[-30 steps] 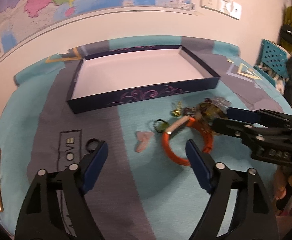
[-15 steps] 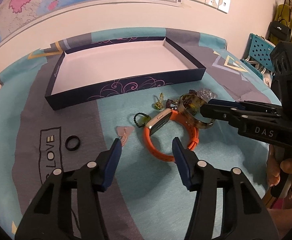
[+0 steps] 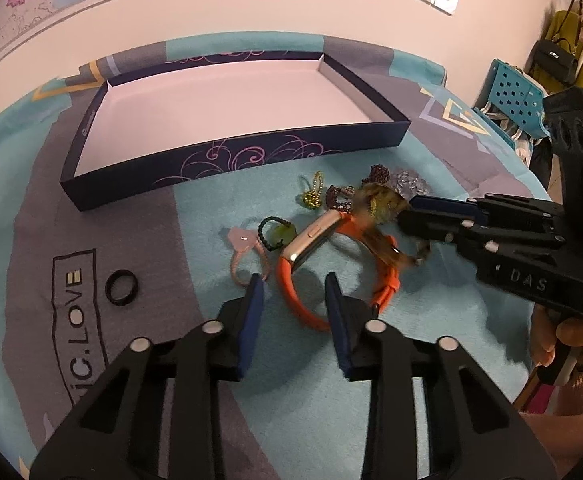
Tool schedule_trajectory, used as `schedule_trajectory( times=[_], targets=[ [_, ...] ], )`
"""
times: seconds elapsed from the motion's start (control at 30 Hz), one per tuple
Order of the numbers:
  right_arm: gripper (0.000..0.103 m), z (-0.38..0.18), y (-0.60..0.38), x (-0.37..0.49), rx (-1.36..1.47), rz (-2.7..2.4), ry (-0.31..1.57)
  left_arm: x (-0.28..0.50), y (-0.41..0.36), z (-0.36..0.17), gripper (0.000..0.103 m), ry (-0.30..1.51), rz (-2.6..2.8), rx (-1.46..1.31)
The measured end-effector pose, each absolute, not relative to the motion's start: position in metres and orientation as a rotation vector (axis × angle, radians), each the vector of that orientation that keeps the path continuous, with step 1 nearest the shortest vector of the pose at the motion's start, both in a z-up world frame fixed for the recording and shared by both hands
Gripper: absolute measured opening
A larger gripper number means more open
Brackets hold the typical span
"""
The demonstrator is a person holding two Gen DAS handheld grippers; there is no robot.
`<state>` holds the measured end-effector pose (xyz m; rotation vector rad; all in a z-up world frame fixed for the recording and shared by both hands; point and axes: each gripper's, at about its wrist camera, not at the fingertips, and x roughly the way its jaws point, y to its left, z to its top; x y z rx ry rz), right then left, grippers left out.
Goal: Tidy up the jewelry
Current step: 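Grasp the tortoiseshell bangle with the right gripper while the left gripper grasps the orange watch band, then carry the bangle and watch band into the box and open both grippers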
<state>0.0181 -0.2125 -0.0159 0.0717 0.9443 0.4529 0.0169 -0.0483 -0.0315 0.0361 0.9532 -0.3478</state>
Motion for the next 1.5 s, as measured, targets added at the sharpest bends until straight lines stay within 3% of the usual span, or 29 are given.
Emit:
schedule_trajectory(
  times=[0.07, 0.27, 0.4, 0.53, 0.57, 0.6, 0.67, 0.8, 0.9, 0.93, 1.07, 1.17, 1.23, 1.3, 1.37, 1.43, 1.5],
  targets=[
    [0.006, -0.016, -0.216, 0.018, 0.086, 0.462, 0.945, 0.017, -0.048, -0.031, 0.015, 0.957, -0.348, 0.03],
    [0.004, -0.008, -0.224, 0.014, 0.097, 0.465, 0.922, 0.015, -0.043, -0.023, 0.012, 0.945, -0.36, 0.018],
    [0.005, 0.007, -0.23, 0.017, 0.117, 0.475, 0.884, 0.014, -0.034, -0.012, 0.002, 0.927, -0.396, -0.012],
    [0.005, 0.017, -0.229, 0.028, 0.103, 0.464, 0.859, 0.016, -0.027, 0.0, 0.002, 0.894, -0.41, -0.02],
    [0.005, 0.018, -0.229, 0.031, 0.102, 0.464, 0.857, 0.016, -0.027, 0.001, 0.006, 0.893, -0.42, -0.011],
    [0.005, 0.02, -0.228, 0.033, 0.1, 0.464, 0.851, 0.015, -0.027, 0.001, 0.022, 0.896, -0.436, -0.011],
    [0.005, 0.02, -0.226, 0.035, 0.097, 0.468, 0.849, 0.013, -0.028, -0.002, 0.034, 0.909, -0.48, -0.016],
    [0.006, 0.014, -0.224, 0.038, 0.098, 0.467, 0.863, 0.015, -0.036, -0.016, 0.032, 0.947, -0.492, 0.029],
    [0.004, 0.011, -0.225, 0.039, 0.103, 0.464, 0.871, 0.021, -0.042, -0.03, 0.015, 0.983, -0.483, 0.048],
    [0.0, 0.011, -0.225, 0.04, 0.103, 0.464, 0.87, 0.023, -0.044, -0.032, 0.014, 0.991, -0.476, 0.057],
    [0.0, 0.015, -0.225, 0.044, 0.088, 0.466, 0.862, 0.023, -0.047, -0.03, 0.007, 0.981, -0.468, 0.079],
    [0.006, 0.013, -0.222, 0.045, 0.059, 0.471, 0.883, 0.024, -0.046, -0.03, 0.007, 0.986, -0.469, 0.079],
    [0.023, 0.01, -0.221, 0.043, 0.037, 0.478, 0.9, 0.023, -0.045, -0.03, 0.007, 0.985, -0.469, 0.078],
    [0.031, 0.006, -0.22, 0.039, 0.0, 0.466, 0.912, 0.024, -0.043, -0.031, 0.007, 0.986, -0.47, 0.075],
    [0.031, -0.001, -0.219, 0.036, -0.029, 0.462, 0.933, 0.024, -0.043, -0.033, 0.007, 0.994, -0.47, 0.075],
    [0.018, -0.006, -0.216, 0.036, -0.071, 0.445, 0.948, 0.024, -0.044, -0.034, 0.008, 0.991, -0.475, 0.081],
    [0.013, -0.009, -0.214, 0.038, -0.088, 0.454, 0.961, 0.024, -0.046, -0.034, 0.009, 0.99, -0.476, 0.087]
  ],
)
